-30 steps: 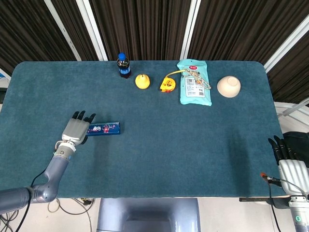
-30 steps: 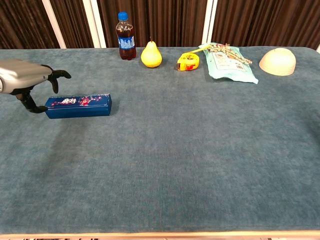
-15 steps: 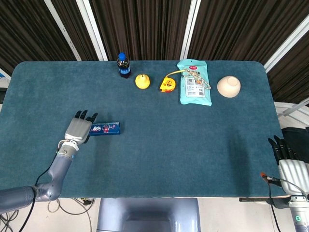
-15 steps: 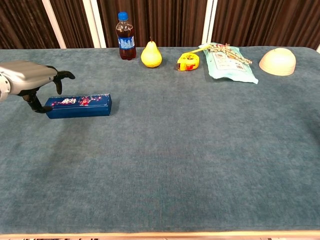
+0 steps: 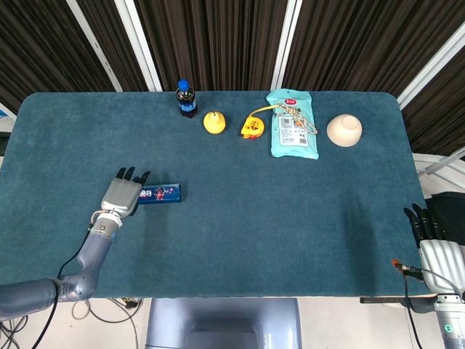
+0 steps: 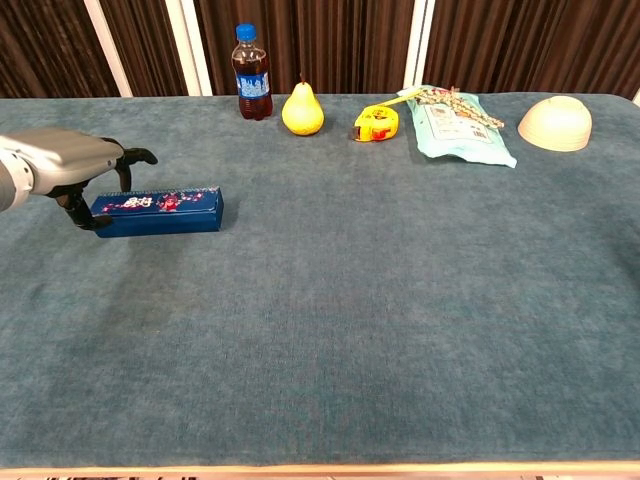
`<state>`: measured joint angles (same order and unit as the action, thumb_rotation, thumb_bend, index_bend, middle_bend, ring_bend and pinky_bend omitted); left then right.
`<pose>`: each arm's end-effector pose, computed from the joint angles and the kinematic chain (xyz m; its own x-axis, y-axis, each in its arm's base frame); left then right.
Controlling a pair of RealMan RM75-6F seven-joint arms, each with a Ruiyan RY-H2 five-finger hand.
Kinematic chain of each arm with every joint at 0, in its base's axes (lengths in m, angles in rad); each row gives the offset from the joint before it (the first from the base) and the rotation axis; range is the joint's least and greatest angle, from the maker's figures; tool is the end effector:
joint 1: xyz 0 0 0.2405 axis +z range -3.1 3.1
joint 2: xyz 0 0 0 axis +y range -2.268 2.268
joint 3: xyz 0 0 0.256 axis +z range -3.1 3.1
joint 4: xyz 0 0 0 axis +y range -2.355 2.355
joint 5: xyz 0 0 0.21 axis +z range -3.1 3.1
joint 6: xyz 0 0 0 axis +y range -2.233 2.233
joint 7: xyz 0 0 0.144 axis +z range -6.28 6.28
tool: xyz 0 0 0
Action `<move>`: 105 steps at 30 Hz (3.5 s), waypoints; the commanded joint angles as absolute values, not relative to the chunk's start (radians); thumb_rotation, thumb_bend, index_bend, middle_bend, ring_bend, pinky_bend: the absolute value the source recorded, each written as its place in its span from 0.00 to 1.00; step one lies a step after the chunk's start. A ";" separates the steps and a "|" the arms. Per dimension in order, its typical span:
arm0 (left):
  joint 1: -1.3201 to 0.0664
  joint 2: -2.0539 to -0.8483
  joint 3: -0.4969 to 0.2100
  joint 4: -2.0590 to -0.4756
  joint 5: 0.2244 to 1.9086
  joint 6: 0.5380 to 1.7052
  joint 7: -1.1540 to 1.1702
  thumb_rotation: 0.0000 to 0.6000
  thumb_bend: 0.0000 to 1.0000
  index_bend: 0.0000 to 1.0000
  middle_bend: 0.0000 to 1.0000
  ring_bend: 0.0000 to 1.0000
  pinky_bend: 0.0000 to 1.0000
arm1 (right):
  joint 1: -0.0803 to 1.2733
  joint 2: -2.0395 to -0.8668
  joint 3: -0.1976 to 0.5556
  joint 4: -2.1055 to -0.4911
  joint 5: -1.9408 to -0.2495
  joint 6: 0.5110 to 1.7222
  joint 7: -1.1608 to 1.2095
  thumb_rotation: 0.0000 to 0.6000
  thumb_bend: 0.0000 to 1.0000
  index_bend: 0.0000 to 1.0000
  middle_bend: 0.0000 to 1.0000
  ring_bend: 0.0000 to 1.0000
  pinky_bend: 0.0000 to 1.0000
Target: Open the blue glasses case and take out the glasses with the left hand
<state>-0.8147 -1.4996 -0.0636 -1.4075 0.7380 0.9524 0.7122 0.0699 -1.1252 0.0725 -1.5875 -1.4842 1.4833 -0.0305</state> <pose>-0.2096 0.3626 -0.0010 0.7155 0.3193 0.6213 0.6947 -0.2324 -0.6807 -0.3182 -0.1813 0.1634 0.4367 0.0133 0.8995 -0.8995 0.0218 0.4363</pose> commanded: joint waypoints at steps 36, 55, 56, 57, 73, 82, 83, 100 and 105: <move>-0.811 -1.514 -0.075 -1.362 0.737 0.926 0.677 1.00 0.69 0.01 0.32 0.00 0.09 | 0.070 -1.126 0.075 -1.588 -1.478 1.481 -0.035 1.00 0.16 0.00 0.00 0.00 0.21; -0.833 -1.545 -0.092 -1.275 0.702 0.909 0.702 1.00 0.65 0.00 0.19 0.00 0.09 | 0.067 -1.126 0.076 -1.590 -1.473 1.483 -0.038 1.00 0.16 0.00 0.00 0.00 0.21; -0.836 -1.549 -0.093 -1.263 0.700 0.907 0.705 1.00 0.65 0.00 0.19 0.00 0.09 | 0.067 -1.126 0.076 -1.590 -1.473 1.483 -0.038 1.00 0.16 0.00 0.00 0.00 0.21; -0.839 -1.554 -0.094 -1.250 0.697 0.904 0.708 1.00 0.65 0.00 0.19 0.00 0.09 | 0.066 -1.126 0.076 -1.590 -1.473 1.484 -0.039 1.00 0.16 0.00 0.00 0.00 0.21; -0.787 -1.481 -0.113 -1.328 0.771 0.940 0.608 1.00 0.48 0.00 0.12 0.00 0.09 | 0.063 -1.126 0.077 -1.592 -1.470 1.487 -0.040 1.00 0.16 0.00 0.00 0.00 0.21; -0.728 -1.328 -0.047 -1.555 0.926 0.986 0.573 1.00 0.42 0.03 0.58 0.51 0.68 | 0.063 -1.125 0.075 -1.592 -1.477 1.489 -0.037 1.00 0.16 0.00 0.00 0.00 0.21; -0.725 -1.320 -0.043 -1.567 0.935 0.985 0.568 1.00 0.42 0.05 0.65 0.57 0.73 | 0.063 -1.125 0.075 -1.592 -1.477 1.489 -0.037 1.00 0.16 0.00 0.00 0.00 0.21; -0.748 -1.332 0.014 -1.578 0.815 0.905 0.665 1.00 0.42 0.12 0.87 0.77 0.88 | 0.063 -1.124 0.076 -1.592 -1.474 1.488 -0.036 1.00 0.17 0.00 0.00 0.00 0.21; -0.756 -1.344 0.021 -1.572 0.794 0.895 0.677 1.00 0.42 0.13 0.87 0.77 0.88 | 0.063 -1.125 0.076 -1.592 -1.474 1.487 -0.036 1.00 0.17 0.00 0.00 0.00 0.21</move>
<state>-0.7543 -1.3420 0.0191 -1.5720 0.7976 0.8979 0.6747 0.0625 -1.1247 0.0762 -1.5920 -1.4735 1.4872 -0.0362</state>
